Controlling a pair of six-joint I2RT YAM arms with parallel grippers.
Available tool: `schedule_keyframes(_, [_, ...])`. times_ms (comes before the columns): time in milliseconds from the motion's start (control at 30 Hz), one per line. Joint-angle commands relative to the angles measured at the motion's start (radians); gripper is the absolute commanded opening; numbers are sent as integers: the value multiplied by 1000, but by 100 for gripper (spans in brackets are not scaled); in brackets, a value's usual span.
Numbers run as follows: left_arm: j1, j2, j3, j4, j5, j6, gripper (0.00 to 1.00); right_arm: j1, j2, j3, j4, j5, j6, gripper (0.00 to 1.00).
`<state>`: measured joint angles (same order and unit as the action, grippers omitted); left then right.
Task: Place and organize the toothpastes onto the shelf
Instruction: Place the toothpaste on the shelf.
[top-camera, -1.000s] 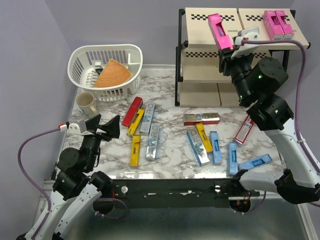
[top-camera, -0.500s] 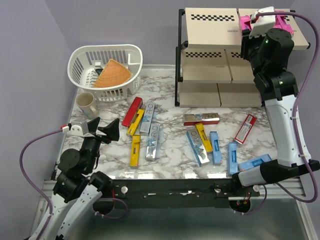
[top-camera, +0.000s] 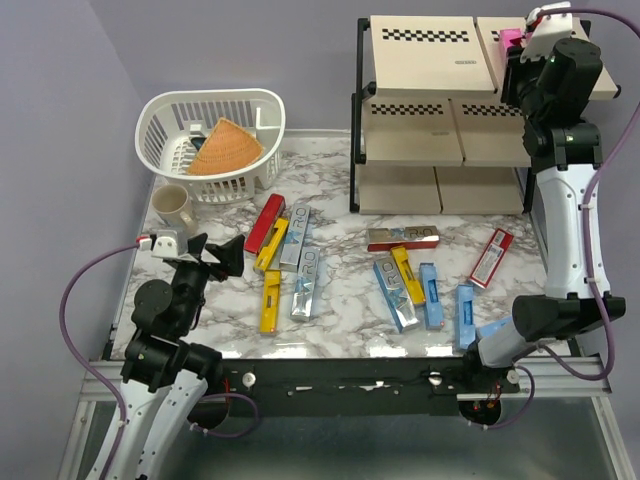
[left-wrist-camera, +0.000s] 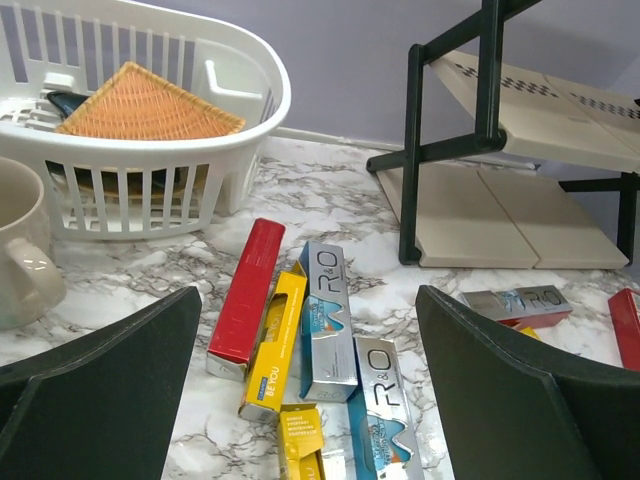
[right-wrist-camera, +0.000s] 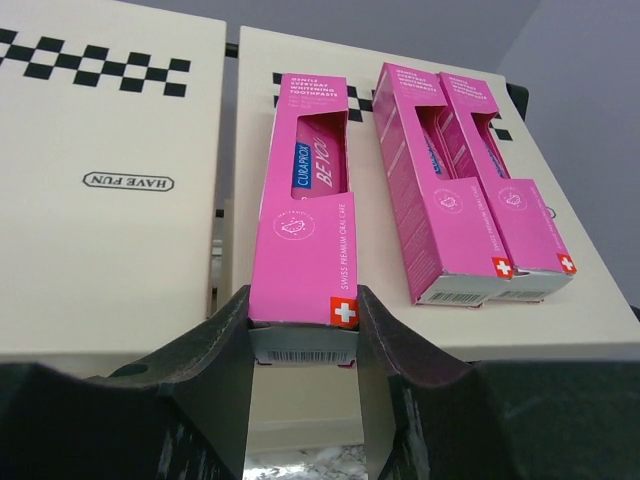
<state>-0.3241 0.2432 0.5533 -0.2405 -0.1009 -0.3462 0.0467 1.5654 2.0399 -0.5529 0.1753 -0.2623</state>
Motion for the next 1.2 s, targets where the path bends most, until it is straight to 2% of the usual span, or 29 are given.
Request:
schedule_keyframes(0, [13,8,-6,24,61,-7,99,-33,51,63,16,-57,11,23])
schedule_keyframes(267, [22,24,-9,35,84,-7,99,-70,101,91,27,-79,-5,28])
schedule_keyframes(667, [28,25,-12,38,93,-10,99,-84,74,37,53,-48,-12,45])
schedule_keyframes(867, [30,24,-13,40,95,-10,99,-84,67,26,68,-27,-25,47])
schedule_keyframes(1167, [33,25,-13,40,98,-8,99,-84,51,9,79,-13,-26,55])
